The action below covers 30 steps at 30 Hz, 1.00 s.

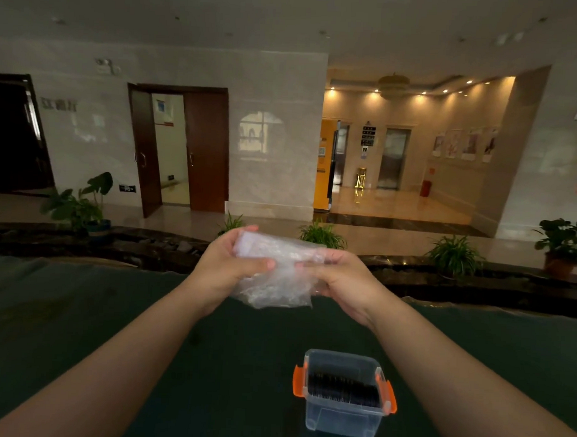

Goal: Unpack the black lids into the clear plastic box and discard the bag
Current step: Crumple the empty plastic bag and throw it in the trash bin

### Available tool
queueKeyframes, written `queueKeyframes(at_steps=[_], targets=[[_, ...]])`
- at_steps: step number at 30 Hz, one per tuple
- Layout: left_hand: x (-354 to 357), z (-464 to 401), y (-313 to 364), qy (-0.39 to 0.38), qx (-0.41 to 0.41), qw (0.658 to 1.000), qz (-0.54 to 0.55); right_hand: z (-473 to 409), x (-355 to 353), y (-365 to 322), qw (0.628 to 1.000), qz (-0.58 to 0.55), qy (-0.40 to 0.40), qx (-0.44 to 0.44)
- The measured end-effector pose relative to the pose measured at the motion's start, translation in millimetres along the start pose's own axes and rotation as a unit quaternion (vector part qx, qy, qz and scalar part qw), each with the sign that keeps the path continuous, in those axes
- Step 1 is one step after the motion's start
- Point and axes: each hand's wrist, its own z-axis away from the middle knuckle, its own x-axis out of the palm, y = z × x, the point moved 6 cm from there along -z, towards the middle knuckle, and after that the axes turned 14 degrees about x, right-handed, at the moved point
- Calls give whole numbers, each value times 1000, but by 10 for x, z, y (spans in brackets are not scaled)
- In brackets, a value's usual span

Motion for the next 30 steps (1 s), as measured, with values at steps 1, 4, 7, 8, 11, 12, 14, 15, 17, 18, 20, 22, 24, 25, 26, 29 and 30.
queueKeyframes(at_steps=[1, 4, 7, 8, 11, 12, 14, 15, 17, 18, 20, 22, 24, 25, 26, 29, 30], targets=[[14, -12, -5, -17, -8, 1000, 2, -4, -27, -62, 1000, -4, 19, -12], [34, -62, -4, -57, -34, 998, 15, -10, -72, -276, 997, 1, 52, -51], [42, -142, 89, -64, -26, 996, 61, -38, -45, -422, 998, -15, 27, -52], [36, -172, 133, -51, -16, 996, 68, -42, -23, -456, 999, -10, 14, -47], [46, -237, 241, -2, 14, 998, 61, -54, -39, -531, 997, 25, 52, -45], [59, -245, 265, 15, 21, 998, 57, -54, -66, -549, 995, 21, 79, -52], [83, -259, 309, 55, 37, 997, 37, -42, -93, -586, 989, 12, 125, -77], [87, -262, 334, 81, 53, 995, 17, -29, -99, -612, 983, 21, 152, -96], [95, -253, 396, 133, 97, 985, -43, -9, -108, -662, 966, 50, 210, -143], [105, -242, 433, 154, 123, 977, -81, -2, -106, -681, 955, 69, 236, -165], [150, -219, 513, 182, 179, 951, -175, 7, -74, -716, 932, 118, 279, -200], [226, -183, 584, 196, 229, 917, -260, 16, -25, -735, 914, 157, 302, -222], [321, -166, 636, 188, 271, 895, -302, 15, 36, -743, 907, 176, 303, -234], [369, -165, 652, 173, 287, 889, -313, 14, 70, -741, 906, 183, 301, -235], [416, -162, 659, 156, 297, 885, -323, 9, 98, -737, 908, 186, 295, -233], [506, -138, 619, 97, 304, 889, -328, 11, 169, -725, 935, 150, 243, -210], [523, -122, 594, 77, 303, 893, -323, 16, 186, -716, 946, 128, 224, -194]])
